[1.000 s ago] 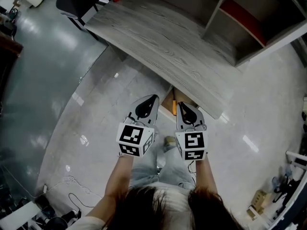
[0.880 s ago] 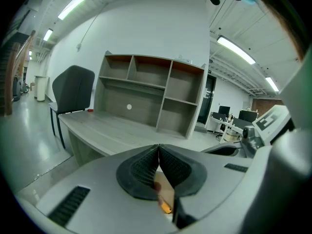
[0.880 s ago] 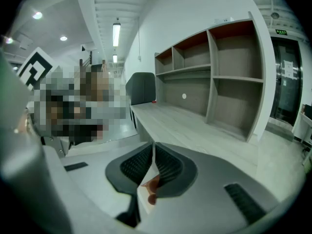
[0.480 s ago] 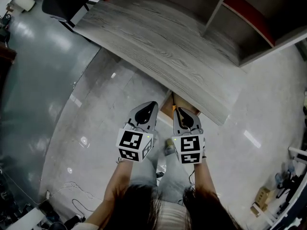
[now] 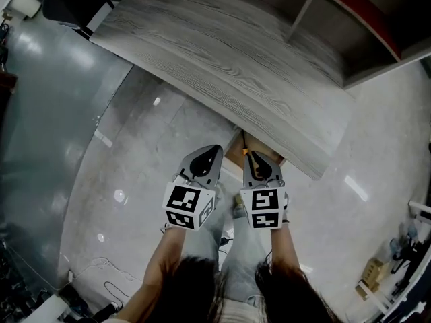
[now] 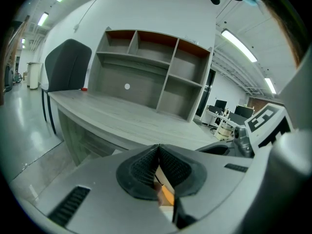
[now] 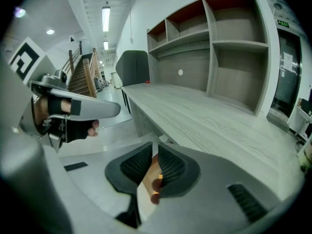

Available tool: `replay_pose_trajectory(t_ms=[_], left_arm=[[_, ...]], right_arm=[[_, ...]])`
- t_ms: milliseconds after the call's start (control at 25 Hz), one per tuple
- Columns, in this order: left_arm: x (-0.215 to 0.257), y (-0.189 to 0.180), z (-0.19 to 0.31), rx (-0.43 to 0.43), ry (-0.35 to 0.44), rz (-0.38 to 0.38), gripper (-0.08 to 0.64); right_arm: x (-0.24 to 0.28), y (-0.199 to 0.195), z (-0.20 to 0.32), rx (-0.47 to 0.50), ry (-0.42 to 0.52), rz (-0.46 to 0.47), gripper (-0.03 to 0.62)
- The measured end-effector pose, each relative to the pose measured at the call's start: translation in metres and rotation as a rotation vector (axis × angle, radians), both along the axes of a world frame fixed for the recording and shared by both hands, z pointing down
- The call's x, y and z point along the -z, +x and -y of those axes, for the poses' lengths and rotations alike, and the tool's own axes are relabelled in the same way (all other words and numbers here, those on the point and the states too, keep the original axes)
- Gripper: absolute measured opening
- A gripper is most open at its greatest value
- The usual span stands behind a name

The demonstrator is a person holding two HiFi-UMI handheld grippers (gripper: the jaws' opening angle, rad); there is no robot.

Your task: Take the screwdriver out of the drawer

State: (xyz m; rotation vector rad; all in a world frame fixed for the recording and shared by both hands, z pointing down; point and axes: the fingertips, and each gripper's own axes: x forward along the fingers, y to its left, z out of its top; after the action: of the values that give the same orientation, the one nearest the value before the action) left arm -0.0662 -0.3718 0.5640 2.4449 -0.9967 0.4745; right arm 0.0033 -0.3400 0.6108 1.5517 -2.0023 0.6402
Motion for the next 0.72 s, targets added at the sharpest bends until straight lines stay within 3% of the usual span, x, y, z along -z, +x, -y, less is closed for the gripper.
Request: replay_pose_trajectory(t_ms=[720], left_arm=[[-0.079,0.010,0.007,-0.010,-0.080,-0.002,0.017]], right_arm=[[-0.078,0.006,-0.001,-0.041,-0.104,0.015,0.070]])
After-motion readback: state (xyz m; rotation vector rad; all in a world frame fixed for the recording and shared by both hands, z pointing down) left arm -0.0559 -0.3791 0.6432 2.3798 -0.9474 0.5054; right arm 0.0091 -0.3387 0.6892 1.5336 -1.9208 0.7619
